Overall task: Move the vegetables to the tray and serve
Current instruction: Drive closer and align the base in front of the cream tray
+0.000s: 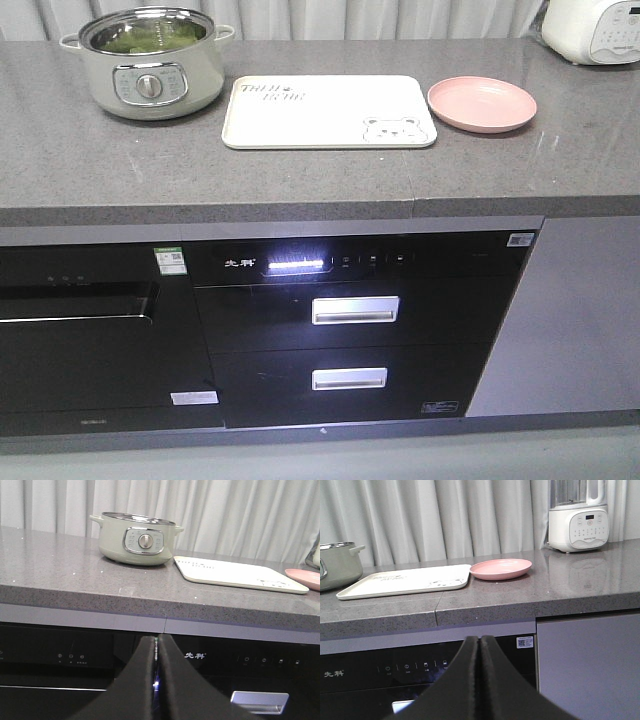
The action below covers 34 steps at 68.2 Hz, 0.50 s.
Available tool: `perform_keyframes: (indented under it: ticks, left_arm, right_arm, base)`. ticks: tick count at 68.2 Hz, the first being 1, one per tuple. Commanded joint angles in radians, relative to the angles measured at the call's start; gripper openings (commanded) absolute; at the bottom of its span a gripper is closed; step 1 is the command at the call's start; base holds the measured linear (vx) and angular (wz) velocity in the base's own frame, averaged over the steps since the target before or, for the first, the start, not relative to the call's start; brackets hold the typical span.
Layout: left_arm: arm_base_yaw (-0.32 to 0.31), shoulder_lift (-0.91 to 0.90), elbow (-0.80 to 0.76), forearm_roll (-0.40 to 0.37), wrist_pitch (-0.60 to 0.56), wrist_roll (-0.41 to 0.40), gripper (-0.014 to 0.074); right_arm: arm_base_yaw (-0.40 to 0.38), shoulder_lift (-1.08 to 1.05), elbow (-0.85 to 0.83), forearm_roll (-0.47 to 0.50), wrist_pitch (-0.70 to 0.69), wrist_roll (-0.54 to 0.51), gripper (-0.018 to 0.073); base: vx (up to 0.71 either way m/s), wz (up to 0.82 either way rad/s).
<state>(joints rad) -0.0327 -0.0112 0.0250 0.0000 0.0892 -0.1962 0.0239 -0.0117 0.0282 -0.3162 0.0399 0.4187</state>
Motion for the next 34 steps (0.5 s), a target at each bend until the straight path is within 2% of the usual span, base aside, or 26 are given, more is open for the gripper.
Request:
perform_keyframes:
  ticks: [1, 34]
  left_arm:
    - [0.003, -0.014, 0.027, 0.0, -0.071, -0.01, -0.0006]
    - [0.003, -0.014, 0.027, 0.0, -0.071, -0.01, -0.0006]
  right_arm:
    - [-0.005, -0.005, 0.015, -0.008, -0.069, -0.005, -0.0003]
    - [-0.005, -0.005, 0.015, -0.008, -0.071, -0.005, -0.0003]
  base:
    - [0.09, -0.03]
    - [0.08, -0.02]
